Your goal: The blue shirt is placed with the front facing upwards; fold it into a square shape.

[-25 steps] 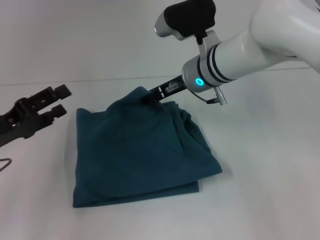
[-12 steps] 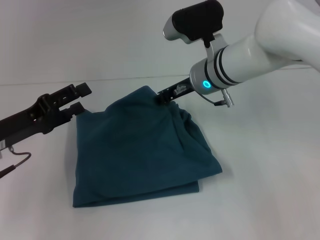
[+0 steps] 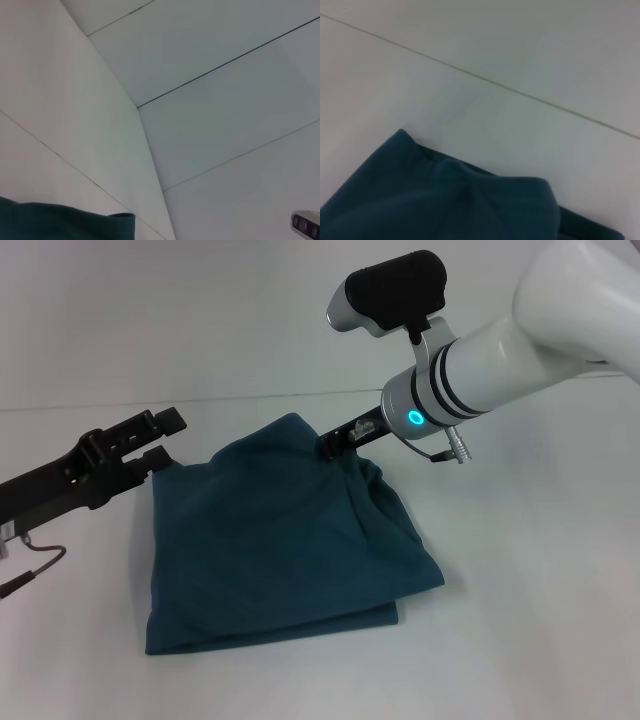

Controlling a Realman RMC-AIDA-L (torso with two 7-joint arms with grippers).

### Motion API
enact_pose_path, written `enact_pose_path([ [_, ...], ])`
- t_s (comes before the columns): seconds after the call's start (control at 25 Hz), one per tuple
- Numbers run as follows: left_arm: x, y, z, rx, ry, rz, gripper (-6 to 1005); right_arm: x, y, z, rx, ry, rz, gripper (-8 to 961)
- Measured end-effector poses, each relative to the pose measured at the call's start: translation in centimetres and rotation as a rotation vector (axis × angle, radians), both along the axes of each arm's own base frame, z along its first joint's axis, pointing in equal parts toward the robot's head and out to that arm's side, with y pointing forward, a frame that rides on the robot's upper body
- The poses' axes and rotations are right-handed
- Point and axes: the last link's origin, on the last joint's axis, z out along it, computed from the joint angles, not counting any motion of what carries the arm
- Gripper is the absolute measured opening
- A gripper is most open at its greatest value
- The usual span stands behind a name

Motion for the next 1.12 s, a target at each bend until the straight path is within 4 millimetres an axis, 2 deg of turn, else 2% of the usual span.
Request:
enact_pose_path([
  [0.04, 0.0, 0.0, 0.0, -0.001, 0.000, -0.001, 797, 0.0, 0.0, 0.0, -0.003, 0.004, -0.004, 150],
  [0.28, 0.1, 0.0, -0.3, -0.007, -0.002, -0.001, 797, -0.2, 0.0, 0.3, 0.004, 0.031, -0.010, 157],
  [0.48, 0.2, 0.2, -0.3, -0.006, -0.001, -0.003, 797, -0.1, 0.0, 0.3, 0.011, 0.035, -0.012, 234],
  [0.72, 0.8, 0.6, -0.5, -0.007, -0.001, -0.013, 797, 0.1, 0.4, 0.5, 0.040, 0.035, -0.011, 377],
  [1.12, 1.4, 1.0, -0.9, -0.004, 0.000, -0.022, 796, 0.8, 0.2, 0.3, 0.037, 0.029, -0.028, 373],
])
